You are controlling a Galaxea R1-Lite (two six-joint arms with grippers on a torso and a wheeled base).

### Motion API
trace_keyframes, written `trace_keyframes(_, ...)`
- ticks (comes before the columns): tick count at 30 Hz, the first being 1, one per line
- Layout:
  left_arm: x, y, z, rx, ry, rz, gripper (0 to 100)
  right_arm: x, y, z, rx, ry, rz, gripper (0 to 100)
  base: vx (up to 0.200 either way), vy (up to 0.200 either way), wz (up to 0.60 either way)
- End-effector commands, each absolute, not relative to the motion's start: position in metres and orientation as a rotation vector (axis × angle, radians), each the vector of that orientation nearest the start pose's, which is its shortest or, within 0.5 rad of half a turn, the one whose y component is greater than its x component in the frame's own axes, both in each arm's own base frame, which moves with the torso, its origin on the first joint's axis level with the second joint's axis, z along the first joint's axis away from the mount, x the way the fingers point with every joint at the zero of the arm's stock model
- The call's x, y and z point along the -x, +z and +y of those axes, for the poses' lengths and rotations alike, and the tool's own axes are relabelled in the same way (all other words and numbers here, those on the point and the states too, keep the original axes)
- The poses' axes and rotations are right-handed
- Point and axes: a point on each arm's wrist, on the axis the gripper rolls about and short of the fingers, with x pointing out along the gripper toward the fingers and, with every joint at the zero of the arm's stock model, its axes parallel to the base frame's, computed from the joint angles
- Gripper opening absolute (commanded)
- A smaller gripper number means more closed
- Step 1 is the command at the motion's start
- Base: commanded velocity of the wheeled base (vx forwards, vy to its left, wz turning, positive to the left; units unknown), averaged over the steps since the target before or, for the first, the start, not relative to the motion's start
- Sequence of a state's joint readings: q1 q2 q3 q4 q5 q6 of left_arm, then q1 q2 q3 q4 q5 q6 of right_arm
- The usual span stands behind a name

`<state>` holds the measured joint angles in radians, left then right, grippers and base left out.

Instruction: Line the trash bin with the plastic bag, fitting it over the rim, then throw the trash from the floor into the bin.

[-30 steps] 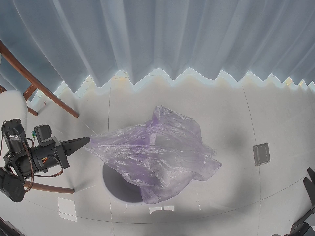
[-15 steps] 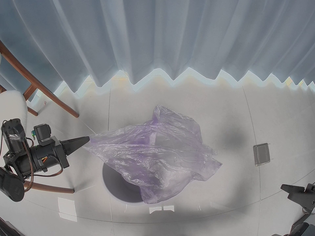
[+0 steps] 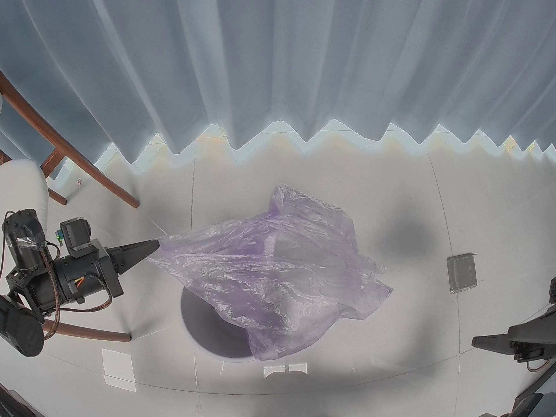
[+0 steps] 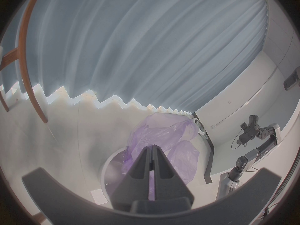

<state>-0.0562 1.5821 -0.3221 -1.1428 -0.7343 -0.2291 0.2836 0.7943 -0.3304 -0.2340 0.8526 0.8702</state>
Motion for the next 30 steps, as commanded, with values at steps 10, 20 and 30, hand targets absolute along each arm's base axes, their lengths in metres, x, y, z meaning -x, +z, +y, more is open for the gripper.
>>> trace_keyframes(10,-0.223,0.146,-0.031,0.236,-0.790,0.195,0,-0.127,0.174,0.072,-0.881,0.984,0.913,100,0.000,0.000,0.00)
trace_keyframes(20,-0.223,0.145,-0.032,0.234,-0.793,0.197,0,-0.158,0.179,0.085,-0.892,0.943,0.873,100,0.000,0.000,0.00)
trace_keyframes(30,-0.223,0.146,-0.032,0.232,-0.794,0.192,0,-0.179,0.168,0.117,-0.851,0.864,0.832,100,0.000,0.000,0.00)
